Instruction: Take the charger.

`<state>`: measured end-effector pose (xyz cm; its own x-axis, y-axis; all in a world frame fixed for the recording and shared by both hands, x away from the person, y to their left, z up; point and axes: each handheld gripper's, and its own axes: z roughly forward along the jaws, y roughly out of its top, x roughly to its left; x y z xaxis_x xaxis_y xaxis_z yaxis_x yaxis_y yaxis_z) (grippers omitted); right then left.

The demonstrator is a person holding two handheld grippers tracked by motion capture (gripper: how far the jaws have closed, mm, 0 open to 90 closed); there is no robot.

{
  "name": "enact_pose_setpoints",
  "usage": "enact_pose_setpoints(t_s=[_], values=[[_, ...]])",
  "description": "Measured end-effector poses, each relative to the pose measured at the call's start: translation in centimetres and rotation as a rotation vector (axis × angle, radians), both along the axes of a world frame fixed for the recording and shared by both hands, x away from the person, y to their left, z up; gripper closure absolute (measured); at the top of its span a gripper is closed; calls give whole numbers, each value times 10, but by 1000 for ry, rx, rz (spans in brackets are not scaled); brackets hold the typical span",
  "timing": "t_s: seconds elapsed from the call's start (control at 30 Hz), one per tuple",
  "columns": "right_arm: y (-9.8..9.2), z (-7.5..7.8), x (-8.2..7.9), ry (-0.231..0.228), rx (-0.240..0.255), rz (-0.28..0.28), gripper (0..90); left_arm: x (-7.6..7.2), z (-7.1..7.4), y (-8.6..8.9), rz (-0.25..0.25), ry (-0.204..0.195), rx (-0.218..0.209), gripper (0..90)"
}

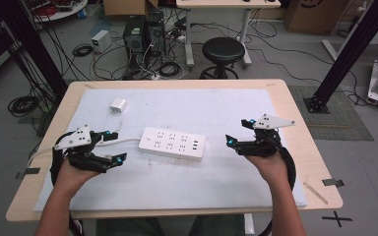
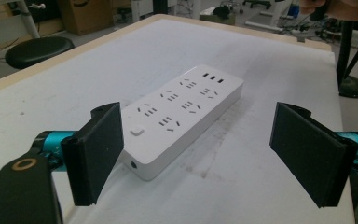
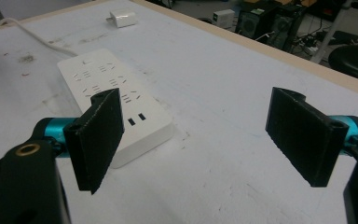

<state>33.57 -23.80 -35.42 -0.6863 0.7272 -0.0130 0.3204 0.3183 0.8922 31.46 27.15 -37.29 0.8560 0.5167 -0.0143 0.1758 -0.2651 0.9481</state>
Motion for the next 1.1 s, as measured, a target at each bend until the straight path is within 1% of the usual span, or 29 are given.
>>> enact_pose_setpoints(t_s=[0.07, 0.13, 0.2, 0.23, 0.33, 0.37, 0.4, 0.5, 0.53, 0.57, 0.6, 0.67, 0.7, 0.77, 0.83, 0.9, 0.93, 0.97, 1.0, 1.1], values=[[1, 2, -2, -7, 1, -4, 195, 1, 5, 2, 7, -9, -1, 173], [1, 3, -3, -9, -2, -6, 195, 2, 8, 2, 14, -7, 2, 173], [2, 5, -5, -11, -9, -12, 195, 4, 12, 4, 30, -11, 14, 173], [2, 6, -5, -16, -9, -15, 195, 5, 14, 5, 40, -6, 14, 173], [2, 7, -5, -7, -5, -26, 195, 11, 17, 7, 63, 0, 15, 173], [1, 7, -5, -17, -10, -30, 195, 13, 17, 8, 65, 5, 20, 172], [1, 7, -6, -12, -7, -36, 195, 16, 18, 8, 69, 9, 30, 171], [1, 6, -8, -25, -12, -34, 195, 23, 24, 7, 105, 13, 65, 171], [1, 6, -8, -24, -12, -31, 195, 25, 27, 7, 116, 10, 71, 171], [1, 5, -8, -18, -11, -31, 195, 28, 30, 7, 126, 10, 69, 171], [2, 5, -8, -24, -16, -30, 195, 31, 34, 7, 137, 9, 71, 171], [1, 6, -7, -22, -26, -30, 195, 37, 41, 7, 163, 6, 77, 171], [0, 7, -8, -21, -23, -36, 195, 40, 44, 7, 170, 3, 79, 171], [0, 7, -7, -26, -22, -34, 195, 47, 51, 6, 191, 8, 89, 171], [-1, 8, -8, -22, -21, -40, 195, 55, 56, 6, 210, 17, 90, 171], [-2, 7, -8, -20, -25, -39, 195, 64, 59, 6, 231, 23, 104, 171], [-2, 6, -9, -15, -25, -46, 195, 69, 61, 7, 242, 19, 110, 171], [-3, 6, -9, -16, -27, -46, 195, 74, 62, 7, 258, 21, 106, 171], [-3, 5, -10, -18, -26, -47, 195, 80, 62, 7, 277, 29, 104, 171], [-3, 3, -11, -14, -22, -57, 195, 99, 58, 9, 317, 58, 126, 171]])
